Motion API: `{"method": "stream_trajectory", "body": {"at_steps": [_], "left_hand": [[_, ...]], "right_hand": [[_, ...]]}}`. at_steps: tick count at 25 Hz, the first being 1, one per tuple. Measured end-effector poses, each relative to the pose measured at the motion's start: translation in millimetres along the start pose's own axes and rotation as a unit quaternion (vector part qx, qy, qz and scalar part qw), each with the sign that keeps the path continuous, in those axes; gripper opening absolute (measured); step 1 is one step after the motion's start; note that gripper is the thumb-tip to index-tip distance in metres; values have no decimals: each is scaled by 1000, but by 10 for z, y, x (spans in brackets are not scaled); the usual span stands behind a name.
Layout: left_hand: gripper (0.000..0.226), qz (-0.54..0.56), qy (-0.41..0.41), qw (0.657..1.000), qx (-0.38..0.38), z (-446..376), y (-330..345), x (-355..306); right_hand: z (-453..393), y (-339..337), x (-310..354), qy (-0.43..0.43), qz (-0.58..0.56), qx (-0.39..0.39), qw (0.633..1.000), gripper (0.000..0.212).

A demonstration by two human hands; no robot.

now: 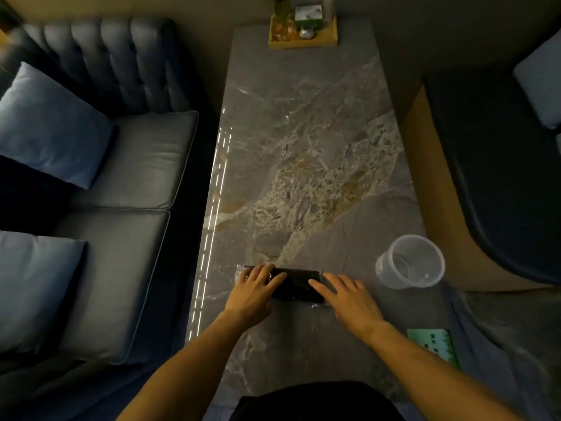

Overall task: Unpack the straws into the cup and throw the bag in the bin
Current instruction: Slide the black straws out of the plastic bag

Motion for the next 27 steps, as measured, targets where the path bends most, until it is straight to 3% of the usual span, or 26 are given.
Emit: {"method": "stream_trajectory", "body": {"at_steps": [5,10,14,16,20,23,25,27], "left_hand": [[77,0,20,999,-42,-104,-26,-8],[72,3,24,999,-33,-219,20,26],[65,39,18,999,-16,-248,8,53],[66,67,19,998,5,-251,-41,49],[66,182,28,980,72,-171,-217,-33],[52,350,41,922,158,-7,-301,-220],[49,444,35,870,214,112,-307,-379],[61,479,8,845,236,177,-277,-486]], "right_hand": [[-296,10,-46,-12,14,5,1000,82],[-329,47,-117,-25,3,9,1000,76],[-246,-52,-156,3,-112,-81,990,57],[-155,-99,-255,51,-280,-138,949,46],[41,-178,-315,121,-523,-225,813,23],[190,-283,-310,161,-578,-282,749,8],[267,-340,-319,183,-579,-323,726,15],[312,-385,-321,207,-576,-354,708,24]]}}
Point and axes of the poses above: each hand's wrist, its own z-axis away from the middle knuckle, its own y-axis out of the palm, x = y × z, the point moved 9 cm from there along -z, towards the middle knuckle, and after that the axes turned 14 degrees about -y, right-handed, at the moved point
